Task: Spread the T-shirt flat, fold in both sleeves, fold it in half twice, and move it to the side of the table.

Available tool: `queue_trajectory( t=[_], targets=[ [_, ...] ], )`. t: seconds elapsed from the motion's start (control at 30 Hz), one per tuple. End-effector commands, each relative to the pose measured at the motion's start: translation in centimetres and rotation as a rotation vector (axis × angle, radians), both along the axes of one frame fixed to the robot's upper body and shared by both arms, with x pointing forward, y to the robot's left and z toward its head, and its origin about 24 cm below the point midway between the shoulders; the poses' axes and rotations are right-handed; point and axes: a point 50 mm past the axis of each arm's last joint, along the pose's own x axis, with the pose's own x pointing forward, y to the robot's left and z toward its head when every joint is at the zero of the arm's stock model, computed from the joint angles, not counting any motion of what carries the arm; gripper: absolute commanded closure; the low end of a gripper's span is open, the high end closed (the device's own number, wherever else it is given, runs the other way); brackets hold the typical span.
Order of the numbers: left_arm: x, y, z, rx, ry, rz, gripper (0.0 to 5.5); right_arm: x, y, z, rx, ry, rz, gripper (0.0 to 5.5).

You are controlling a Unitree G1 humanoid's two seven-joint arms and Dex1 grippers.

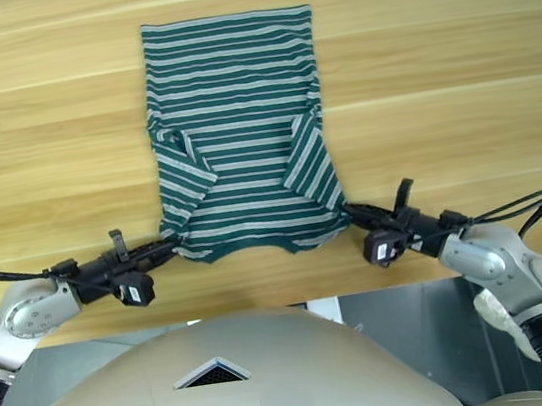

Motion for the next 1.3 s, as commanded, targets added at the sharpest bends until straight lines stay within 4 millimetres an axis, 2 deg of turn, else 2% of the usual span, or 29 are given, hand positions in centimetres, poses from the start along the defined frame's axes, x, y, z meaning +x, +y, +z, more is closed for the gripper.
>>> queue_trajectory(
  t=[0.03,0.13,0.23,0.37,0.47,0.5,0.6,0.7,0.9,1.03,1.3],
  targets=[
    [-2.0,0.0,-2.5,0.057,0.134,0.000,5.48,0.0,0.5,0.3,0.011,-0.011,0.020,5.50],
    [-2.9,-0.4,-2.5,0.015,0.163,-0.001,5.48,-0.4,0.6,0.4,0.018,-0.007,0.022,5.50],
    [-4.3,-1.0,-2.4,-0.037,0.214,0.016,5.48,-2.0,0.0,0.4,0.024,0.064,-0.009,5.50],
    [-5.5,-0.7,-1.7,-0.038,0.258,0.060,5.48,-2.6,-0.7,1.1,0.027,0.079,-0.063,5.50],
    [-4.2,-1.1,-0.1,-0.122,0.185,0.091,5.48,-2.8,-0.8,1.2,0.036,0.067,-0.087,5.50],
    [-3.1,-1.1,0.5,-0.153,0.129,0.123,5.48,-2.5,-0.6,1.5,0.052,0.044,-0.093,5.50],
    [0.4,-0.7,1.8,-0.191,-0.068,0.233,5.48,-0.8,-0.4,2.9,0.126,-0.079,-0.140,5.50],
    [3.5,-1.3,3.2,-0.270,-0.217,0.301,5.48,1.6,0.4,4.3,0.205,-0.208,-0.181,5.50],
    [7.0,-2.4,4.1,-0.314,-0.308,0.308,5.48,6.6,2.3,5.1,0.293,-0.403,-0.259,5.50],
    [9.7,-2.3,4.0,-0.315,-0.360,0.368,5.48,10.0,3.8,4.7,0.325,-0.466,-0.304,5.50],
    [16.8,-1.8,4.9,-0.356,-0.480,0.507,5.48,17.1,5.2,3.3,0.286,-0.505,-0.392,5.50]
  ],
)
